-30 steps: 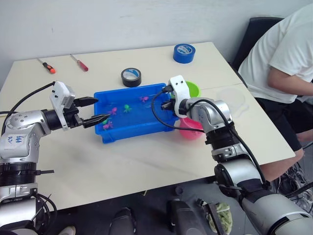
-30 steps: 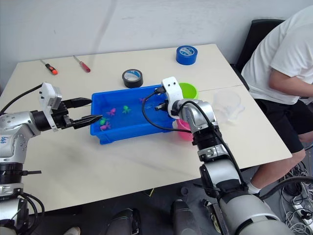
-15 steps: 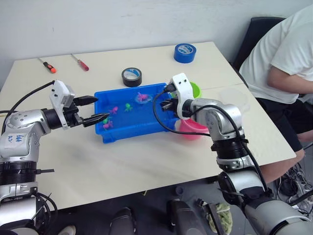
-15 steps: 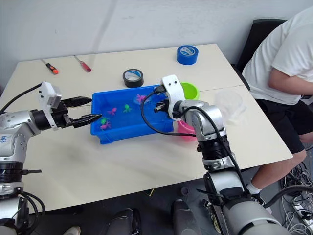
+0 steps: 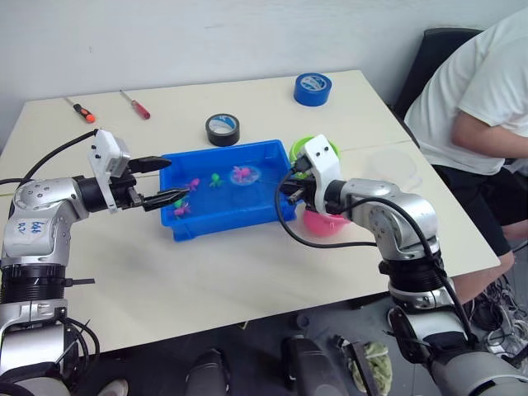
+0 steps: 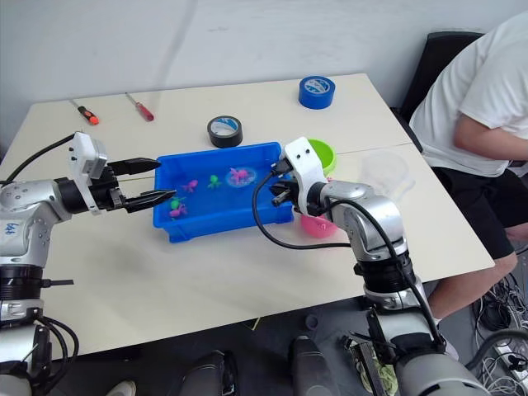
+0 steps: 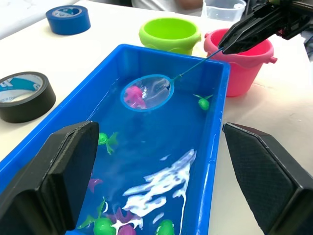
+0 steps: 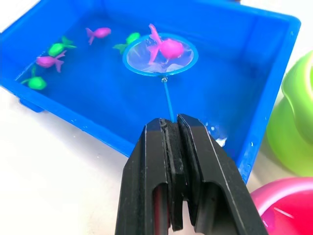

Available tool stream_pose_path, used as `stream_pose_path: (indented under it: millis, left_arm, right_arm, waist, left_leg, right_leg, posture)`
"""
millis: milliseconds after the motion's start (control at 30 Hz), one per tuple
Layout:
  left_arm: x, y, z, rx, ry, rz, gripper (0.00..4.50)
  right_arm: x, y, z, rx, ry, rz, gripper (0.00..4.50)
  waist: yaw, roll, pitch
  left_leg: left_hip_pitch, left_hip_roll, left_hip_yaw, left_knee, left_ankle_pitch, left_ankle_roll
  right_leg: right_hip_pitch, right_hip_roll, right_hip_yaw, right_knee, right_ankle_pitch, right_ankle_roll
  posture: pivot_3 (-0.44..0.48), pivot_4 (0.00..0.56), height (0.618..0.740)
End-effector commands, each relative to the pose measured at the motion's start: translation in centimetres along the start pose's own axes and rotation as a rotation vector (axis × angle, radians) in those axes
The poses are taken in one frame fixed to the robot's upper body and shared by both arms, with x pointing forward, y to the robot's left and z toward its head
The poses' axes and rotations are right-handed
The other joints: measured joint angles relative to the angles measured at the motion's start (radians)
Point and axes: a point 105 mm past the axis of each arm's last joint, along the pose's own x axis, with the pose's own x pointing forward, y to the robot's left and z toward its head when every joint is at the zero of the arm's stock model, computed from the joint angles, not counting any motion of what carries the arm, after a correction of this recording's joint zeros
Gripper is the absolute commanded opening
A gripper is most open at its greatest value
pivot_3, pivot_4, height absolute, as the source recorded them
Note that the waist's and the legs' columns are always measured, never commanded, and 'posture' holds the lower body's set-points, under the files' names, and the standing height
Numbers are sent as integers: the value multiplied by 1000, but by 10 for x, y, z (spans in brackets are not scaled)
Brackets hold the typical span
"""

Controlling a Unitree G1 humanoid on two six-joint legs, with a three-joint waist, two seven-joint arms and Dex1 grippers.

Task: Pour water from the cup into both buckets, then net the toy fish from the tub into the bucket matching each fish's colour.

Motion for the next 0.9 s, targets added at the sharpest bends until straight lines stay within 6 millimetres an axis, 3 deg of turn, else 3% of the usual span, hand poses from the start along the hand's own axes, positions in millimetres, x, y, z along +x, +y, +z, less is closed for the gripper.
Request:
stream_pose_path:
  millis: [33, 300, 500, 700, 900]
  left_arm:
    - [-1, 1, 13, 56, -26, -22, 4417]
    - [9, -9, 23, 65, -64, -128, 4417]
    - [29, -15, 36, 63, -111, -224, 4417]
    - [42, -15, 37, 62, -121, -272, 4417]
    - [54, -15, 36, 66, -128, -298, 4417]
  right_arm:
    - [-36, -5, 22, -61, -175, 16, 0]
    - [-105, -27, 30, -172, -235, -64, 0]
    - [-158, -37, 20, -273, -176, -188, 0]
    - [-186, -42, -4, -378, -52, -295, 0]
    - [-192, -51, -23, -576, 60, -377, 0]
  waist:
    - [2, 0, 0]
    - [22, 0, 0]
    - [50, 0, 0]
    - [54, 0, 0]
    - [51, 0, 0]
  left_leg:
    - [0, 0, 0, 0, 0, 0]
    - [-1, 0, 0, 0, -1, 2]
    - [1, -1, -1, 1, -2, 3]
    - [2, -1, -1, 1, -2, 4]
    - [3, -1, -1, 2, -2, 3]
  right_leg:
    - [0, 0, 0, 0, 0, 0]
    - [0, 0, 0, -2, 0, 0]
    - [4, 0, 0, -3, 0, 0]
    - [6, 1, 0, -4, 0, 1]
    - [7, 1, 1, -4, 1, 1]
  posture:
    - [0, 150, 731]
    - [0, 150, 731]
    - [0, 150, 731]
    - [0, 150, 731]
    - [0, 150, 731]
